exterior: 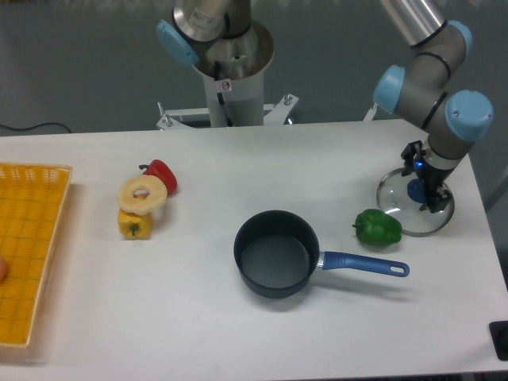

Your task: Place the lid on the table

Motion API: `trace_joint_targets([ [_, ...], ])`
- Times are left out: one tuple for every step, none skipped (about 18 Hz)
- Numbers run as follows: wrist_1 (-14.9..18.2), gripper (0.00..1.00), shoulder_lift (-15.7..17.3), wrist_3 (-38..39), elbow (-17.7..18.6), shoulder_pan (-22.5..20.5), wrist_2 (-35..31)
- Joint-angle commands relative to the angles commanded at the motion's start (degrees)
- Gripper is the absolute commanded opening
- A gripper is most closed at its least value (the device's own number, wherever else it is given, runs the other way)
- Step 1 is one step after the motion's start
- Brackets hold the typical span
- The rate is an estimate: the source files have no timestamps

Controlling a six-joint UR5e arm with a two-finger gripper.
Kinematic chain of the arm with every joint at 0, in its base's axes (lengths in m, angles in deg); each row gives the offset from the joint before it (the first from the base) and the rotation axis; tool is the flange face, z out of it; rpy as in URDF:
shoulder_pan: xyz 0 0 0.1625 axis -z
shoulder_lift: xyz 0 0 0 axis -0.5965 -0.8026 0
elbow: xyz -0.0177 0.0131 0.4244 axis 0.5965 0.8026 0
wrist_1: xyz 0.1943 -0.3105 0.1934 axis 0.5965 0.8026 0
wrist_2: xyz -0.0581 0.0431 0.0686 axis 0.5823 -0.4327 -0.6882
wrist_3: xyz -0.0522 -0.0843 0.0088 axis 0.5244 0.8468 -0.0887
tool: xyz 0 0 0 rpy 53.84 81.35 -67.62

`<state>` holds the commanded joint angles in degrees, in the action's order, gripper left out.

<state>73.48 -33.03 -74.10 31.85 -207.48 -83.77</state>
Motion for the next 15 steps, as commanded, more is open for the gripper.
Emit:
trace_joint_targets([
  [0.0, 0.99, 0.1, 0.3, 0.0, 0.0, 0.0],
  [0.0, 1.00, 0.3, 0.4, -0.1, 0.0, 0.0],
  [0.1, 1.00, 0.5, 0.4, -0.3, 0.0, 0.0],
  [0.1, 1.00, 0.8, 0.4, -1.1, 0.0, 0.0],
  [0.3, 1.00, 1.5, 0.4, -2.6, 0.1, 0.0],
  [0.4, 1.00, 2.0, 0.2, -3.3, 0.0, 0.1],
  [0.4, 1.00, 2.8, 0.2, -3.7, -0.1, 0.3],
  [0.4, 1.00, 3.4, 0.3, -4.0, -0.1, 0.4],
  [0.3, 1.00, 3.8, 0.3, -4.2, -0.1, 0.3],
  [0.3, 1.00, 4.5, 0.3, -4.1, 0.0, 0.2],
  [0.3, 1.00, 5.5, 0.4, -4.2, 0.0, 0.1],
  [0.4, 1.00, 6.7, 0.4, -4.3, -0.2, 0.3],
  [0.4, 1.00, 7.8, 0.4, -4.5, -0.3, 0.4],
  [0.8, 1.00, 8.8, 0.4, -4.4, -0.4, 0.5],
  [0.9, 1.00, 9.6, 0.4, -4.0, -0.4, 0.5],
])
